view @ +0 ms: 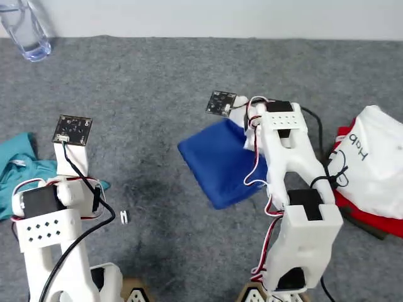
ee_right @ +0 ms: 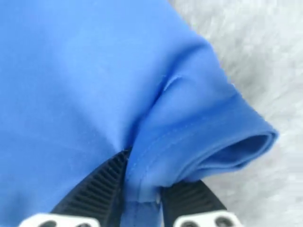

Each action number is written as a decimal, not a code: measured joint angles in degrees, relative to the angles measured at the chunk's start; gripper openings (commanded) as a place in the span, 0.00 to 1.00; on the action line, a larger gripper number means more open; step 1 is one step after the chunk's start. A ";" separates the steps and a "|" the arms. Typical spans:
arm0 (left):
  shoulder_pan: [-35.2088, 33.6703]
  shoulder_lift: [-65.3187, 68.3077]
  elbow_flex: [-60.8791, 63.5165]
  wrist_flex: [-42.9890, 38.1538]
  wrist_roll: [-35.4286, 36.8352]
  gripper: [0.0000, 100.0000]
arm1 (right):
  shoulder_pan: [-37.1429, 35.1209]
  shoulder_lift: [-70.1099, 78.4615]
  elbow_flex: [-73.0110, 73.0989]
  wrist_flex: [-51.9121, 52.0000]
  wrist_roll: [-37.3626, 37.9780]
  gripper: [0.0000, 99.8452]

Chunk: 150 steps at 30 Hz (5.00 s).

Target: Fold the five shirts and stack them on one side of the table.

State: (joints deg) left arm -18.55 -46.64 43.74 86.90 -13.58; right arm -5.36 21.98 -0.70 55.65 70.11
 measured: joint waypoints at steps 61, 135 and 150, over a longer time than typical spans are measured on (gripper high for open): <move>0.00 0.00 5.54 -5.98 2.73 0.01 | -6.07 -33.14 22.68 -1.93 -106.11 0.42; 0.00 0.00 5.89 -5.98 2.73 0.01 | 31.38 -18.02 -16.09 26.55 -43.25 0.01; 0.00 0.00 5.89 -5.98 2.73 0.01 | 43.16 -15.65 -16.09 21.45 -24.97 0.01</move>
State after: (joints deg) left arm -18.55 -46.64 49.63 80.92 -10.86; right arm 37.80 6.33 -16.79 77.10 45.14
